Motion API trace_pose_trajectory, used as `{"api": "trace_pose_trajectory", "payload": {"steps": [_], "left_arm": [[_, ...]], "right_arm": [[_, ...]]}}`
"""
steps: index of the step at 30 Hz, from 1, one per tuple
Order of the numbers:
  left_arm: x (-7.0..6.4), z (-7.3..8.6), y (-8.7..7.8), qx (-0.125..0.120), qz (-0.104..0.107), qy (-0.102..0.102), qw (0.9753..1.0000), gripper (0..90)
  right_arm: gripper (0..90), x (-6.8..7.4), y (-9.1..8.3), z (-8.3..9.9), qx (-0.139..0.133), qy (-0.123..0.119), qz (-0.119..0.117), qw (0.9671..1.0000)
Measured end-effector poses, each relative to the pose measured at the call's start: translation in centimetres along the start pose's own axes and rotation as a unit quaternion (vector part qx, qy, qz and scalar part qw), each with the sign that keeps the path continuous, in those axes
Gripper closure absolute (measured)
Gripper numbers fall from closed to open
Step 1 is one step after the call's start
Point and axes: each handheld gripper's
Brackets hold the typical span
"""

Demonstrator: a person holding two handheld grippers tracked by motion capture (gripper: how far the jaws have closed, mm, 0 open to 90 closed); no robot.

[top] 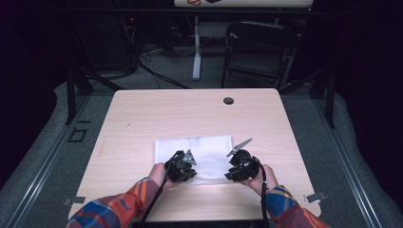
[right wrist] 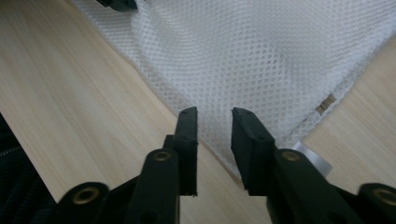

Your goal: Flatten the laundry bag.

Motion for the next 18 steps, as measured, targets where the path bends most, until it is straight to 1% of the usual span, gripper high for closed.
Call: {"api": "trace_pose_trajectory", "payload": {"steps": [2, 3, 4, 5, 6, 7, 8, 9, 10, 11, 13, 14, 15, 16, 18], "left_arm": [[-0.1, 0.0, -0.1, -0.002, -0.002, 0.003, 1.0, 85.6], [-0.1, 0.0, -0.1, -0.005, -0.004, 0.004, 1.0, 85.6], [-0.1, -0.1, -0.2, -0.007, -0.006, 0.004, 0.9999, 85.6], [-0.1, -0.1, -0.3, -0.008, -0.006, 0.006, 0.9999, 85.6], [-0.1, -0.1, -0.3, -0.01, -0.005, 0.006, 0.9999, 85.6], [-0.1, -0.1, -0.3, -0.012, -0.004, 0.007, 0.9999, 85.6], [-0.1, -0.1, -0.4, -0.013, -0.005, 0.007, 0.9999, 85.5], [-0.1, -0.1, -0.4, -0.012, -0.003, 0.006, 0.9999, 85.6], [-0.1, -0.1, -0.4, -0.014, -0.004, 0.007, 0.9999, 85.6], [-0.1, -0.1, -0.5, -0.015, -0.005, 0.009, 0.9998, 85.6], [-0.1, -0.2, -0.6, -0.02, -0.008, 0.01, 0.9997, 85.6], [-0.2, -0.2, -0.7, -0.022, -0.008, 0.011, 0.9997, 85.6], [-0.2, -0.3, -0.8, -0.024, -0.009, 0.011, 0.9996, 85.6], [-0.2, -0.3, -0.9, -0.026, -0.009, 0.01, 0.9996, 85.6], [-0.2, -0.3, -1.0, -0.029, -0.01, 0.012, 0.9995, 85.6]], "right_arm": [[82.6, 0.3, 0.0, 0.0, -0.006, -0.005, -0.002, 1.0], [85.1, 0.5, 0.0, -0.1, -0.006, -0.015, -0.001, 0.9999], [87.6, 0.7, 0.0, -0.1, -0.01, -0.018, -0.003, 0.9998], [89.1, 0.9, 0.1, -0.2, -0.01, -0.022, -0.003, 0.9997], [90.0, 1.0, 0.1, -0.3, -0.005, -0.03, -0.004, 0.9995], [90.0, 1.2, 0.3, -0.4, -0.006, -0.034, -0.008, 0.9994], [90.0, 1.5, 0.5, -0.5, -0.005, -0.038, -0.008, 0.9992], [90.0, 2.2, 1.1, -0.8, 0.005, -0.058, -0.012, 0.9982], [90.0, 2.2, 1.1, -0.8, 0.005, -0.058, -0.012, 0.9982], [90.0, 2.6, 1.4, -0.9, 0.003, -0.061, -0.011, 0.9981], [90.0, 3.1, 1.8, -1.2, 0.007, -0.078, -0.009, 0.9969], [90.0, 3.4, 2.1, -1.4, 0.004, -0.078, -0.008, 0.9969], [90.0, 3.5, 2.3, -1.5, 0.008, -0.084, -0.007, 0.9964], [90.0, 3.7, 2.7, -1.6, 0.007, -0.084, -0.007, 0.9964], [90.0, 3.8, 3.1, -1.7, 0.014, -0.09, -0.005, 0.9958]]}}
Point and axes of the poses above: each handheld gripper's, and its own axes: y roughly forward along the jaws, z roughly out of its underside, x roughly to its left, and after that the axes turned 1 degree about z, right-handed
